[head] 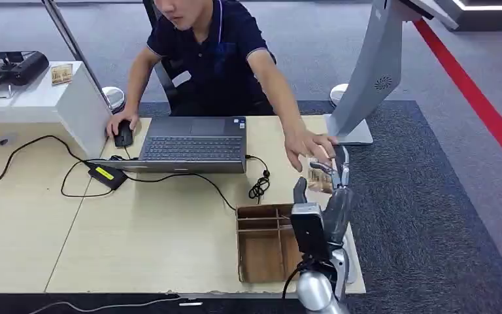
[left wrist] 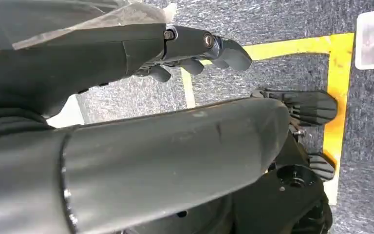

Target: Pass the card to the sensor for recognition and then transmit it.

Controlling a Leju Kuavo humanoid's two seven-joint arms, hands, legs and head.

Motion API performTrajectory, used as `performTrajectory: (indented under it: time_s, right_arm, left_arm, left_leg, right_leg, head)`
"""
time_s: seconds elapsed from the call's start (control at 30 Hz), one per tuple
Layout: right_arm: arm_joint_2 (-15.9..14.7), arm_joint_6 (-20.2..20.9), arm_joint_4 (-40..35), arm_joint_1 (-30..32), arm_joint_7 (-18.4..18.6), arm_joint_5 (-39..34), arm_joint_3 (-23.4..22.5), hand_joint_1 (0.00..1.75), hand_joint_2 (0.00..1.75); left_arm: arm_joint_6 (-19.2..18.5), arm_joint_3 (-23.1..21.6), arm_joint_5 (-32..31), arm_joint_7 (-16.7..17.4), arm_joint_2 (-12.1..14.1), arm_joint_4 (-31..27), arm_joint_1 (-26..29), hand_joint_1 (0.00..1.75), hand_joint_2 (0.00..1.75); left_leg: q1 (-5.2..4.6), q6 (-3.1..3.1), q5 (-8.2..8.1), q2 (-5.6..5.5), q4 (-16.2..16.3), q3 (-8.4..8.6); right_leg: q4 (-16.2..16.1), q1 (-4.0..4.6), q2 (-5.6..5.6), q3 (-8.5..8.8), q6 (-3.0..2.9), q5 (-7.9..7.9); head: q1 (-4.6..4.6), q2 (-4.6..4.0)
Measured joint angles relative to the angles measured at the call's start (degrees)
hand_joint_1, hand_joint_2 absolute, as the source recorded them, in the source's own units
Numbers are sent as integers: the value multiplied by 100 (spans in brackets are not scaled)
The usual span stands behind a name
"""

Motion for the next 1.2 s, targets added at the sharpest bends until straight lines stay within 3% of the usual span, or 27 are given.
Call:
performTrajectory:
  time_s: [0.33, 0.47, 0.83, 1.2]
  right_arm:
    - [-53, 0, 9, -21, 372, 94, 144, 0, 175]
    - [-136, 0, 7, -15, 687, 98, 276, 0, 175]
    - [-863, -4, -203, 137, 1977, 651, 887, 0, 175]
    - [-1587, -9, -669, 311, 2583, 1187, 1025, 0, 175]
  left_arm:
    - [-4, 0, 18, 0, 28, 0, 1, 0, 0]
    - [0, 0, 44, 0, 28, 0, 1, 0, 0]
    - [50, 7, 170, 0, 31, 2, 5, 0, 0]
    - [72, 11, 210, 0, 44, 2, 10, 0, 0]
  left_leg:
    - [0, 0, 1, 0, 0, 2]
    - [0, 0, 0, 0, 0, 2]
    - [-1, 0, 0, 0, 1, 2]
    - [-1, 0, 0, 1, 0, 2]
  right_leg:
    - [0, 0, 0, 0, 0, 0]
    - [0, 0, 0, 0, 0, 0]
    - [-3, -1, 0, 0, 0, 0]
    - [-3, 0, 0, -1, 0, 0]
  head:
    - [0, 0]
    - [0, 0]
    - [0, 0]
    - [0, 0]
